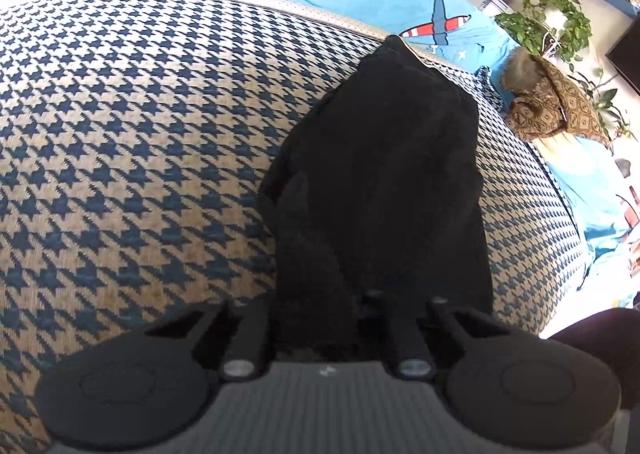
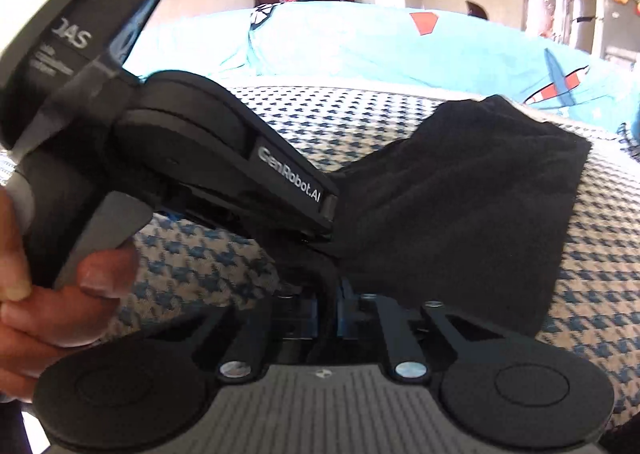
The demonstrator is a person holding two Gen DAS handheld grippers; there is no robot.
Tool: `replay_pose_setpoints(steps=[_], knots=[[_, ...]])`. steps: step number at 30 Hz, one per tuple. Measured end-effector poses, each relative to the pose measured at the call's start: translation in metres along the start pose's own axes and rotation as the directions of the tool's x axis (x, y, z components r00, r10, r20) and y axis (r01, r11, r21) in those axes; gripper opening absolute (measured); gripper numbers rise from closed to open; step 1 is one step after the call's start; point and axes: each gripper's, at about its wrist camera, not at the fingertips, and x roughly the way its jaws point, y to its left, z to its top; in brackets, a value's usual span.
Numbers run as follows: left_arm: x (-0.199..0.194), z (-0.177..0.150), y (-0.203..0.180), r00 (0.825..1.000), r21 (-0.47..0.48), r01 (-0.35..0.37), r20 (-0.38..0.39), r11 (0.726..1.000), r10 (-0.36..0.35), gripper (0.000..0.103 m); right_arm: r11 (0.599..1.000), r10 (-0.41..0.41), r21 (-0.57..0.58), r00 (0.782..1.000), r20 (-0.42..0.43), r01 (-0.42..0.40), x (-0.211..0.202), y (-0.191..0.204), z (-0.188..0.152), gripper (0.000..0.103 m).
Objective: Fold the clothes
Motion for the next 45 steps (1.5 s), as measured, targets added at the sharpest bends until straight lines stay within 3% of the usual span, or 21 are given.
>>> replay_pose_setpoints(steps=[3,10,19,23,27,31,32,34,36,39,45], knots=[[-0.007,0.003,-0.001,0.999,0.035,-0.045,0.019,0.998,0.044,0.011,0.999,0.018,-0.044,1.000,0.012,-0.018,-0.001,0.009,0.006,0.009],[-0.034,0.025,0.015,0.993,0.036,-0.098,0.065,0.995,0.095,0.011,0.991,0.135,-0.007,0.990,0.029,-0.135,0.004,0.012,0.034,0.009],[-0.074,0.064,0.063,0.977,0.022,-0.190,0.108,0.982,0.186,0.011,0.956,0.294,-0.033,0.953,0.078,-0.292,0.026,0.048,0.081,0.009],[-0.090,0.075,0.094,0.961,-0.052,-0.240,0.130,0.969,0.245,0.011,0.926,0.377,-0.012,0.922,0.091,-0.377,0.043,0.065,0.106,0.009],[-0.094,0.079,0.121,0.935,-0.143,-0.321,0.113,0.936,0.337,0.019,0.886,0.463,-0.014,0.881,0.096,-0.464,0.061,0.082,0.123,0.009],[-0.090,0.076,0.142,0.897,-0.228,-0.415,0.057,0.881,0.437,0.025,0.863,0.504,0.021,0.863,0.018,-0.504,0.092,0.094,0.126,0.014],[-0.091,0.076,0.143,0.899,-0.241,-0.410,0.057,0.880,0.434,0.026,0.859,0.511,0.022,0.859,-0.010,-0.511,0.096,0.094,0.125,0.016],[-0.092,0.076,0.146,0.901,-0.267,-0.400,0.058,0.877,0.429,0.033,0.864,0.504,0.004,0.863,-0.039,-0.504,0.099,0.081,0.124,0.032],[-0.094,0.076,0.141,0.893,-0.258,-0.412,0.076,0.874,0.443,0.041,0.869,0.493,-0.018,0.868,-0.047,-0.495,0.096,0.069,0.121,0.038],[-0.089,0.077,0.130,0.873,-0.224,-0.450,0.095,0.865,0.479,0.050,0.884,0.466,-0.018,0.883,-0.054,-0.467,0.091,0.056,0.121,0.039],[-0.080,0.079,0.118,0.885,-0.203,-0.430,0.097,0.880,0.455,0.053,0.931,0.366,0.013,0.928,-0.069,-0.366,0.084,0.011,0.127,0.043]])
